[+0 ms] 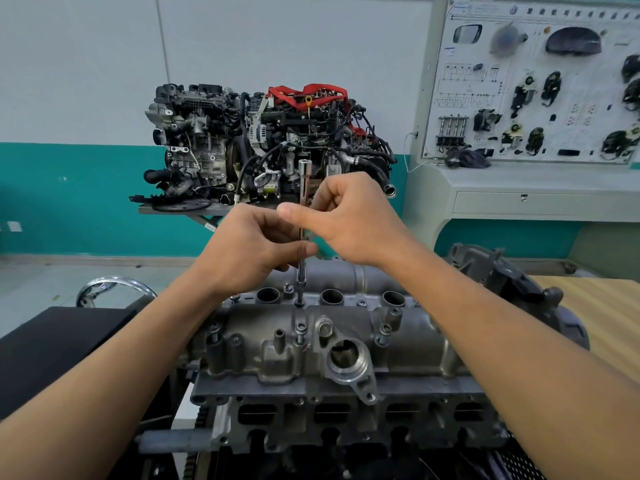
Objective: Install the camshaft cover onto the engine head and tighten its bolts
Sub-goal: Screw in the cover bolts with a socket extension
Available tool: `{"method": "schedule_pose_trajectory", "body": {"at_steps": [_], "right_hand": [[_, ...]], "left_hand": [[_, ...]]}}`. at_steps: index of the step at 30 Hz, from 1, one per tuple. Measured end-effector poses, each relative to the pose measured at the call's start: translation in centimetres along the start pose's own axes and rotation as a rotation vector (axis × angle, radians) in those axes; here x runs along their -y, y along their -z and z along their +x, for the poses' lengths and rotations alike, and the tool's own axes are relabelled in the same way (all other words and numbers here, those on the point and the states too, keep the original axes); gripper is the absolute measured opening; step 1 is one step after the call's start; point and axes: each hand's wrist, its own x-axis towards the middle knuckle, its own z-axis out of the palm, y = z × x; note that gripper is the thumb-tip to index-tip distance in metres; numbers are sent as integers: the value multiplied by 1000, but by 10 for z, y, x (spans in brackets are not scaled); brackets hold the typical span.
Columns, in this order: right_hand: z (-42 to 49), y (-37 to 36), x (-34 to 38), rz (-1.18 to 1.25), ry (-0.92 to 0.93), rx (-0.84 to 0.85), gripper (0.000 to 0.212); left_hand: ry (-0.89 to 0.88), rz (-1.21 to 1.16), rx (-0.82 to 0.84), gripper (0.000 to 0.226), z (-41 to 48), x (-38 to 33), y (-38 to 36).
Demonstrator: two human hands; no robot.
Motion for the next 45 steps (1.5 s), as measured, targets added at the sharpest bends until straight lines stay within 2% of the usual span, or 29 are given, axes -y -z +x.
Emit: {"method": "schedule_pose_trajectory", "body": {"at_steps": [3, 5, 11, 19, 21, 23, 26, 30, 34, 36, 38, 42, 45], "right_hand": [[-1, 7, 2, 13, 62, 167, 27], [-1, 9, 1, -13, 107, 221, 23], [-10, -12, -1, -44, 101, 44, 17], [-18, -25, 3, -94, 74, -138, 19], [-15, -22, 7, -107, 72, -97, 19], [-8, -17, 19, -62, 127, -34, 17], [10, -17, 41, 50, 237, -25, 18], [25, -40, 52, 68, 223, 76, 27], [24, -62, 45, 74, 184, 202, 28], [25, -65, 43, 71, 189, 222, 33], [26, -65, 40, 84, 188, 243, 27], [23, -63, 37, 104, 212, 230, 22], [22, -63, 37, 126, 233, 212, 21]], "left_hand": [[12, -19, 9, 10, 1, 2, 1], [19, -33, 47, 10, 1, 4, 0], [-16, -55, 118, 15, 1, 6, 3], [-89, 85, 270, 9, 5, -2, 12], [-120, 101, 229, 9, 2, 0, 13], [-169, 72, 114, 11, -1, -2, 16], [-230, -51, -77, 15, -1, -9, 31], [-174, 82, -267, 11, -9, -6, 52], [-82, 192, -370, 16, -24, 9, 53], [-70, 199, -411, 11, -26, 14, 50], [-69, 200, -436, 7, -26, 16, 46], [-88, 207, -470, 13, -28, 16, 39], [-132, 196, -485, 8, -32, 15, 38]]}}
